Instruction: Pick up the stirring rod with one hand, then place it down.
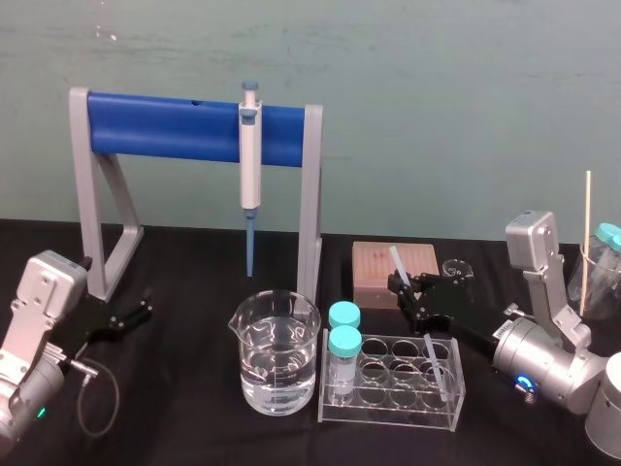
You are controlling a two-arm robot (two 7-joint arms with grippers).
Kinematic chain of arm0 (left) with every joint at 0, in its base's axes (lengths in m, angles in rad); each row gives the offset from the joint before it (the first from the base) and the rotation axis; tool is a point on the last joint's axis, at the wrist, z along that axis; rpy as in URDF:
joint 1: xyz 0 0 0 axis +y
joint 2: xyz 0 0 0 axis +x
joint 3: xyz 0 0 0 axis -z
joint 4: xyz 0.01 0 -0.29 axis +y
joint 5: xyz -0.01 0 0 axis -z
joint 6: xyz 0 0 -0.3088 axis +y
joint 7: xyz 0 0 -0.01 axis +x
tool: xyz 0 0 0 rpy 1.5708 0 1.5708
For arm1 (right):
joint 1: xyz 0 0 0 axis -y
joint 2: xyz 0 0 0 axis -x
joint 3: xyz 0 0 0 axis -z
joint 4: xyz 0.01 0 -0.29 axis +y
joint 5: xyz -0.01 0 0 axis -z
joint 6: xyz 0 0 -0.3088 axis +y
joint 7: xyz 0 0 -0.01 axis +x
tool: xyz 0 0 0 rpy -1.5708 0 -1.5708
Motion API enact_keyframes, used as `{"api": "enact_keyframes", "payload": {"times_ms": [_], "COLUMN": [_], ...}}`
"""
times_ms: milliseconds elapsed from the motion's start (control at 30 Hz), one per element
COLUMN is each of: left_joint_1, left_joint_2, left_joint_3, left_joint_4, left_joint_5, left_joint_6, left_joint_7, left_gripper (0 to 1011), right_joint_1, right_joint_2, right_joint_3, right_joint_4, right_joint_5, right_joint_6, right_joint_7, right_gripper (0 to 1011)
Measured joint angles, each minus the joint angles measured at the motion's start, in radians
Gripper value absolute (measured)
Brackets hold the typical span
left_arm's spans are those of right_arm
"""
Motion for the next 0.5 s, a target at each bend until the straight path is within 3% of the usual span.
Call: {"api": "enact_keyframes", "payload": {"times_ms": [500], "left_joint_1": [0.000], "left_joint_2": [0.000], "left_joint_3": [0.000], "left_joint_4": [0.000], "left_joint_5": [0.000], "left_joint_6": [0.000], "left_joint_7": [0.000], "left_gripper": [1000], "right_joint_1": [-0.001], "right_joint_2": [0.000], "right_joint_3": [0.001], "right_joint_4": [-0.001], "right_joint_5": [-0.001], "right_joint_6": [-0.001], "right_joint_7": [0.000], "right_gripper": [67]}}
